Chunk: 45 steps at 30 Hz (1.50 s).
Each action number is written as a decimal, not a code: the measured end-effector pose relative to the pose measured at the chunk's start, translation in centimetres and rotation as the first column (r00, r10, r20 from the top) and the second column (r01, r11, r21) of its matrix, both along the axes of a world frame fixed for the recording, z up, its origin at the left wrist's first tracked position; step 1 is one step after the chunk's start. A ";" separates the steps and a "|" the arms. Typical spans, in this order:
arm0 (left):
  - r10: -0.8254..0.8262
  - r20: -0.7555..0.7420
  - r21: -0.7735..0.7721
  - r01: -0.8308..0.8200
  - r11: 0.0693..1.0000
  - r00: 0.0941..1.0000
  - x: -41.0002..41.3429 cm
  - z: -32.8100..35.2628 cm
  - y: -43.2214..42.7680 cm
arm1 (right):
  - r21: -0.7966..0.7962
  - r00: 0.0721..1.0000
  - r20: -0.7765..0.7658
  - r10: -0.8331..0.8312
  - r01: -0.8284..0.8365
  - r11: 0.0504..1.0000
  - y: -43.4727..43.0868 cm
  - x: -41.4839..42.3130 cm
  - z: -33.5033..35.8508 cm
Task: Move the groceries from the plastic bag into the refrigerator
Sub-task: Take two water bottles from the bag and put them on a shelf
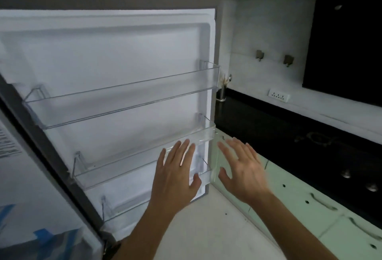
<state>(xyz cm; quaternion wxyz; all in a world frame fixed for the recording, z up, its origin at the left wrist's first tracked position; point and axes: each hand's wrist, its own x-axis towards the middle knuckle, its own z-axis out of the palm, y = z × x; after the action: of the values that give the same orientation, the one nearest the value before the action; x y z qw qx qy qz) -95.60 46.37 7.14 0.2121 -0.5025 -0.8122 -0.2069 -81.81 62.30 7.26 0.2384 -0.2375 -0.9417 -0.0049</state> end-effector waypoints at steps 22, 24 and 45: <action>-0.658 0.220 -0.222 0.694 0.685 0.720 18.1 -7.9 9.9 | -0.171 0.654 0.106 -0.749 0.754 0.634 -6.4 24.4 -7.7; -0.710 0.226 -0.225 0.745 0.628 0.667 19.0 -8.3 10.2 | -0.165 0.581 0.113 -0.806 0.811 0.562 -8.1 25.4 -8.0; -0.970 0.227 -0.216 0.975 0.043 0.093 35.9 -8.1 7.3 | -0.176 -0.046 0.182 -0.982 0.981 -0.078 -24.0 36.1 -8.3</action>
<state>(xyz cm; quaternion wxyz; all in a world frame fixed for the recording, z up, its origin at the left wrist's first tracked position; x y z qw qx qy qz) -59.67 53.66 -0.96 -0.0733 -0.9415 -0.2827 -0.1684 -45.71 38.29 -1.02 0.1296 -0.8726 -0.4678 -0.0549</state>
